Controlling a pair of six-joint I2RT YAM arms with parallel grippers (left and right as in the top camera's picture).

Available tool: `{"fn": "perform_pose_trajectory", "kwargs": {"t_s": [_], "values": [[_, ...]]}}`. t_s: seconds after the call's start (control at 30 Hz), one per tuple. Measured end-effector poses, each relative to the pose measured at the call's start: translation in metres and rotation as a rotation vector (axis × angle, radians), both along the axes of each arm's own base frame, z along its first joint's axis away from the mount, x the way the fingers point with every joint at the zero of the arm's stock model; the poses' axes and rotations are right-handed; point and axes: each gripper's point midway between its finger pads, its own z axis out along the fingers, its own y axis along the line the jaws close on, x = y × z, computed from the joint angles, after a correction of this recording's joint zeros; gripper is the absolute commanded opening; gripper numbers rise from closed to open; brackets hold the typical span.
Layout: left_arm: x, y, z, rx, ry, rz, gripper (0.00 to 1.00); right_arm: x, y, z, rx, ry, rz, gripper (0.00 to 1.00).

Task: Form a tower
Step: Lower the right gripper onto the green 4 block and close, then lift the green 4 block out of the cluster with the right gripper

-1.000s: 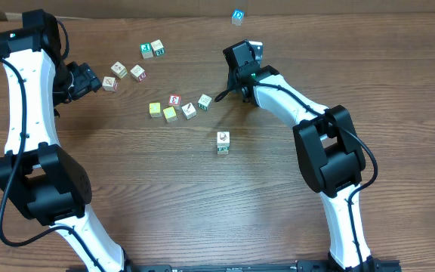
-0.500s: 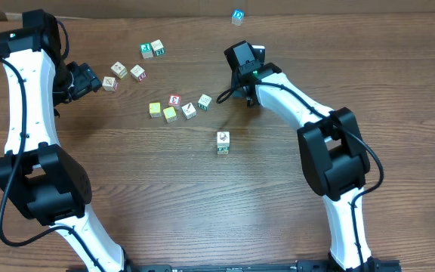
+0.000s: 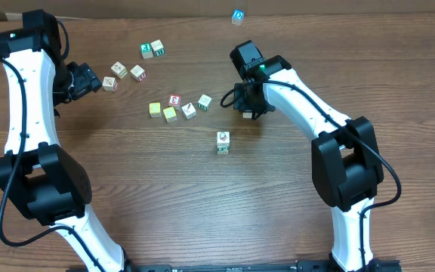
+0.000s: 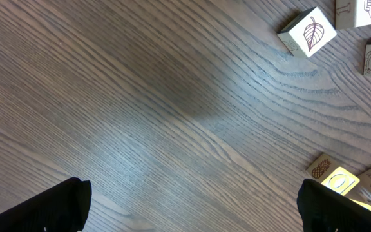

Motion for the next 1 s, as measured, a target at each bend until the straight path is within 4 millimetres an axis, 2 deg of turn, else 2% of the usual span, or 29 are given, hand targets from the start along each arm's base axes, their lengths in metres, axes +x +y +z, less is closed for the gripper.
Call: {"fn": "perform_pose_trajectory", "kwargs": {"t_s": [0.23, 0.77, 1.0], "values": [[0.0, 0.0, 0.0, 0.0, 0.0, 0.0, 1.0, -0.011, -0.001, -0.002, 0.002, 0.048, -0.012, 0.24], [0.0, 0.0, 0.0, 0.0, 0.0, 0.0, 1.0, -0.008, -0.007, -0.002, -0.032, 0.032, -0.026, 0.24], [0.0, 0.0, 0.0, 0.0, 0.0, 0.0, 1.0, -0.001, -0.01, -0.003, -0.048, -0.004, -0.032, 0.24]]}}
